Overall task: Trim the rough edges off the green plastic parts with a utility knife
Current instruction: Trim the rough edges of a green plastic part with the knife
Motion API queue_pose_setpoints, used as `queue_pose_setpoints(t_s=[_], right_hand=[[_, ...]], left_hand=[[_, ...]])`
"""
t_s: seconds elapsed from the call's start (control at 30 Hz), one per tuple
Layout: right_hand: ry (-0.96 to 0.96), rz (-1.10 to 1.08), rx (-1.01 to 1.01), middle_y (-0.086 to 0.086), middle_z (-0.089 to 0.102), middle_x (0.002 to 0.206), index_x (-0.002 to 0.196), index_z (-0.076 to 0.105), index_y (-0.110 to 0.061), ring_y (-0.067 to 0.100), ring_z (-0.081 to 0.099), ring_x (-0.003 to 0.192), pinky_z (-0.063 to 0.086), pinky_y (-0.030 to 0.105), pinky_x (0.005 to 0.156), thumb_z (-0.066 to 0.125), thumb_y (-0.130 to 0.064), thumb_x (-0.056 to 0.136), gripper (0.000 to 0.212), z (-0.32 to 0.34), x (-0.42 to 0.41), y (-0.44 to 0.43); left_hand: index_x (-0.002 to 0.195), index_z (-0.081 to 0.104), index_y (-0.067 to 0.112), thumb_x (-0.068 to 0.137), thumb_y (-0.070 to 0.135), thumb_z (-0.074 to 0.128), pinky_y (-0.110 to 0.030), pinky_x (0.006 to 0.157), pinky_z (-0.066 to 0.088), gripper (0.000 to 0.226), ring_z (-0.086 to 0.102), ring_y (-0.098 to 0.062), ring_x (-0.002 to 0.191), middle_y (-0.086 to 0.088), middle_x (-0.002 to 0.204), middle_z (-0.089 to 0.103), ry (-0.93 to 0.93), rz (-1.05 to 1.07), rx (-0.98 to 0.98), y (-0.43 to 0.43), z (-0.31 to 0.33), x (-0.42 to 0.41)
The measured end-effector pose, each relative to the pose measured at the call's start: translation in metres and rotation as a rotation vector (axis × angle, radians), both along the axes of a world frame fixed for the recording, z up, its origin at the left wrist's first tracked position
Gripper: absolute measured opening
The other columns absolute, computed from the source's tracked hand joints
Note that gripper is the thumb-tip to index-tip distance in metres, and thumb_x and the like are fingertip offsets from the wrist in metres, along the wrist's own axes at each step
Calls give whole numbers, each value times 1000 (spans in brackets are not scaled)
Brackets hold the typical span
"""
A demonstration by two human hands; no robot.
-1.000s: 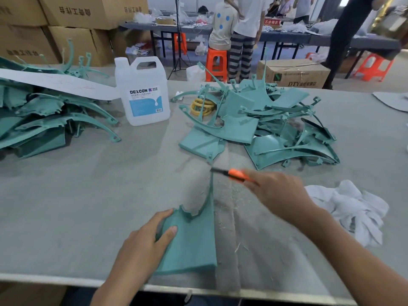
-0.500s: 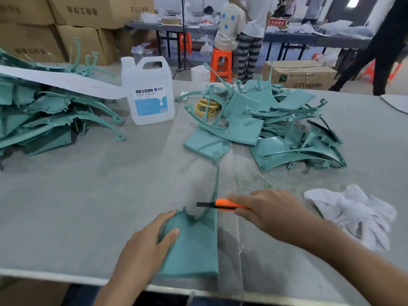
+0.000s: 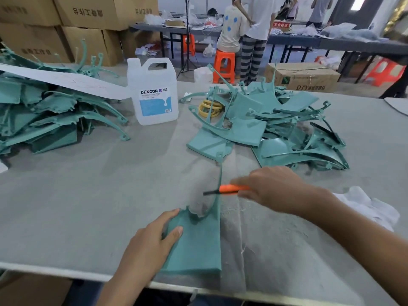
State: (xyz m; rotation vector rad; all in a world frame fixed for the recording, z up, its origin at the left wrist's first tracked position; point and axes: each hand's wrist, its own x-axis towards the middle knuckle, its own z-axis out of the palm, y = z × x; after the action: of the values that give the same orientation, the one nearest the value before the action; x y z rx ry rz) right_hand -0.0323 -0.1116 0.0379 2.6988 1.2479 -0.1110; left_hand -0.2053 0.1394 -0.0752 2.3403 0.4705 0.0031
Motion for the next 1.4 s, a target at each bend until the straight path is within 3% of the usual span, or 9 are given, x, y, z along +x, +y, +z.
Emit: queue_pose_setpoints(t_s=[0.17, 0.33, 0.5, 0.7, 0.93, 1.07, 1.2, 1.3, 1.4], right_hand=[[-324, -83, 136, -8, 54, 82, 140, 43, -43, 11, 55, 59, 48, 27, 52, 31, -55, 105, 39, 1, 18, -7], [228, 13, 73, -14, 63, 82, 127, 55, -52, 6, 62, 71, 52, 26, 64, 46, -56, 101, 28, 4, 10, -10], [-265, -96, 150, -10, 56, 94, 140, 45, -46, 9, 55, 73, 38, 24, 55, 27, -61, 101, 46, 4, 35, -19], [200, -384, 824, -20, 58, 63, 80, 50, -38, 3, 52, 52, 36, 17, 47, 66, -69, 84, 36, -25, 22, -3], [484, -542, 879, -7, 47, 49, 63, 58, -12, 10, 40, 42, 34, 26, 45, 76, -52, 81, 47, -37, 26, -3], [730, -655, 1316, 2, 58, 60, 76, 69, -4, 12, 48, 48, 41, 24, 43, 78, -39, 86, 37, -53, 14, -16], [863, -756, 1522, 2, 55, 60, 80, 68, -6, 12, 46, 50, 39, 23, 42, 77, -36, 88, 33, -58, 4, -30], [919, -757, 1591, 2, 54, 62, 81, 67, -7, 11, 46, 51, 37, 23, 42, 76, -36, 88, 32, -57, -2, -34], [979, -761, 1614, 3, 54, 63, 82, 66, -7, 12, 46, 53, 36, 24, 43, 74, -35, 89, 30, -53, -7, -32]], left_hand=[[133, 46, 63, 91, 59, 58, -28, 88, 48, 44, 64, -11, 108, 19, 114, 69, -9, -2, -9, 1, -1, 1], [132, 44, 65, 90, 61, 57, -30, 87, 49, 44, 63, -9, 99, 19, 105, 70, -21, -5, -1, 1, -3, 0], [132, 46, 63, 92, 59, 58, -30, 88, 50, 42, 65, -9, 98, 14, 105, 72, -39, -47, 9, 3, -1, 1], [125, 38, 78, 89, 61, 61, -25, 85, 50, 46, 62, 1, 91, 21, 100, 70, 4, -170, 21, 19, 15, 5], [115, 47, 78, 71, 71, 70, -22, 67, 48, 50, 61, 1, 72, 14, 85, 70, -103, -151, 112, 50, 68, 14], [131, 63, 38, 84, 76, 53, -20, 48, 47, 61, 56, -10, 53, 1, 67, 69, -379, 108, -600, 68, 91, 14], [119, 75, 22, 56, 73, 82, -25, 62, 59, 81, 74, -19, 82, -5, 100, 77, -399, 11, -1131, 57, 70, -1], [134, 61, 20, 59, 29, 91, -22, 81, 58, 81, 71, -25, 108, 0, 120, 73, -204, -103, -834, 32, 36, -9], [130, 58, 32, 57, 42, 89, -22, 87, 55, 80, 68, -16, 112, 11, 122, 71, -122, -167, -661, -3, 23, 6]])
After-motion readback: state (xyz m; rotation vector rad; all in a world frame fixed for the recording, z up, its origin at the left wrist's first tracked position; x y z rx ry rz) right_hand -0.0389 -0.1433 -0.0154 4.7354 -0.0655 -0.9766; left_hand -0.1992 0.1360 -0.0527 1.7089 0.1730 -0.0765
